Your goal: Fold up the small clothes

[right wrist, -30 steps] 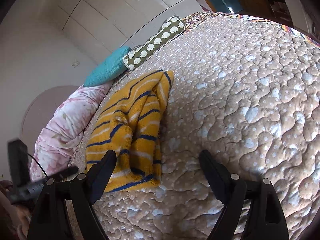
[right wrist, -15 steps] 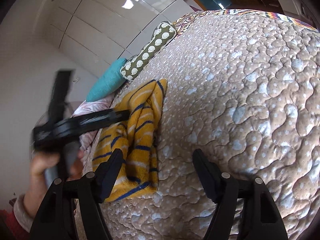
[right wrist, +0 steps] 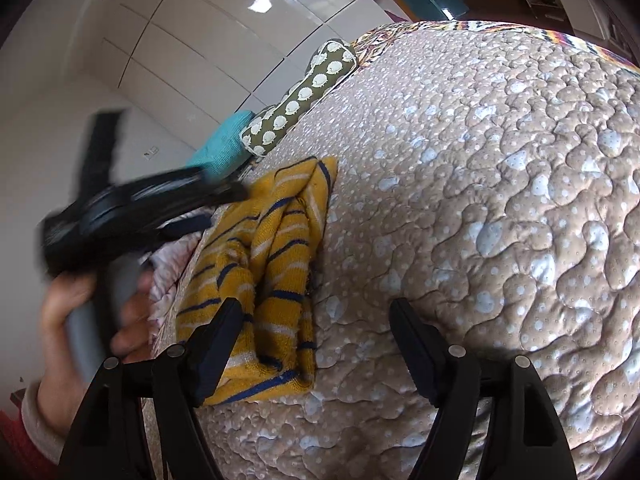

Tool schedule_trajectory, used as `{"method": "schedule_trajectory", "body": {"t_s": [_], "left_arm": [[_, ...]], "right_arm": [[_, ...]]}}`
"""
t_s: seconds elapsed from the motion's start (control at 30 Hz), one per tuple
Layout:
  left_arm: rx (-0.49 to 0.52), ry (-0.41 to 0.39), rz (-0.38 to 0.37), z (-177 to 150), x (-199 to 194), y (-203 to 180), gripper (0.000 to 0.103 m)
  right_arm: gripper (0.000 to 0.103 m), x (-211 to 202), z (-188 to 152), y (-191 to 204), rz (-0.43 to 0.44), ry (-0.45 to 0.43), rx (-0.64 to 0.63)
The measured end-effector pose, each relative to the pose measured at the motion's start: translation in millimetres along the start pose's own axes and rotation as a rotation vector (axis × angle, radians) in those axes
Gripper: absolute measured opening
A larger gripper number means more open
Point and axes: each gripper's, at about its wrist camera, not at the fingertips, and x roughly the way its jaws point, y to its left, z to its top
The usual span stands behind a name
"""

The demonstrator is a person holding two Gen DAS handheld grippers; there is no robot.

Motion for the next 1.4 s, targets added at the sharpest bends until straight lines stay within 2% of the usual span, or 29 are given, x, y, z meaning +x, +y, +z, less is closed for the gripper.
{"method": "schedule_trajectory", "body": {"t_s": [0.1, 0.23, 0.3, 0.37, 0.4, 0.43, 0.5, 0.57, 0.67, 0.77, 0.83, 1.0, 1.1, 1.4], "left_arm": [[-0.026, -0.054, -0.023, -33.7, -41.3, 21.6, 0.081], [-0.108, -0.131, -0.003, -86.1, -91.7, 49.6, 0.081], [-0.136, -0.22, 0.064, -110.2, -119.4, 55.5, 0.085], [-0.155, -0.371, 0.178, -137.3, -155.1, 55.0, 0.096], [-0.159, -0.423, 0.206, -145.6, -167.0, 54.0, 0.102], [-0.162, -0.496, 0.238, -156.9, -183.0, 51.4, 0.103], [-0.168, -0.594, 0.287, -173.5, -205.5, 45.9, 0.103], [-0.168, -0.631, 0.27, -184.9, -220.1, 42.1, 0.103], [-0.118, -0.559, 0.217, -193.1, -217.6, 37.5, 0.103], [-0.055, -0.465, 0.254, -198.2, -199.1, 30.7, 0.103], [-0.035, -0.392, 0.292, -205.0, -182.0, 27.3, 0.103], [-0.045, -0.261, 0.294, -218.5, -149.5, 30.1, 0.103], [-0.05, -0.218, 0.3, -220.8, -138.8, 31.9, 0.103], [-0.002, -0.167, 0.318, -224.3, -129.0, 23.5, 0.103]], "right_arm": [[0.08, 1.3, -0.2, 0.0, -0.001, 0.001, -0.001], [0.08, -5.1, -4.6, 2.8, -0.02, -0.005, -0.015], [0.082, -11.5, -8.4, 9.1, -0.044, -0.008, -0.041], [0.083, -18.5, -14.9, 15.4, -0.043, 0.008, -0.06], [0.083, -20.9, -17.9, 16.9, -0.047, 0.019, -0.061], [0.083, -23.4, -21.9, 19.0, -0.059, 0.032, -0.062], [0.083, -26.5, -30.3, 26.6, -0.1, 0.059, -0.078], [0.083, -30.5, -46.0, 39.7, -0.14, 0.078, -0.123], [0.083, -32.8, -72.5, 61.6, -0.217, 0.065, -0.245], [0.083, -29.5, -92.0, 86.1, -0.339, 0.014, -0.415], [0.083, -28.4, -95.3, 91.9, -0.379, -0.015, -0.463], [0.083, -29.2, -89.9, 76.6, -0.409, -0.001, -0.402], [0.083, -26.1, -86.4, 70.8, -0.413, 0.012, -0.36], [0.083, -26.0, -89.4, 73.2, -0.438, 0.007, -0.381]]}}
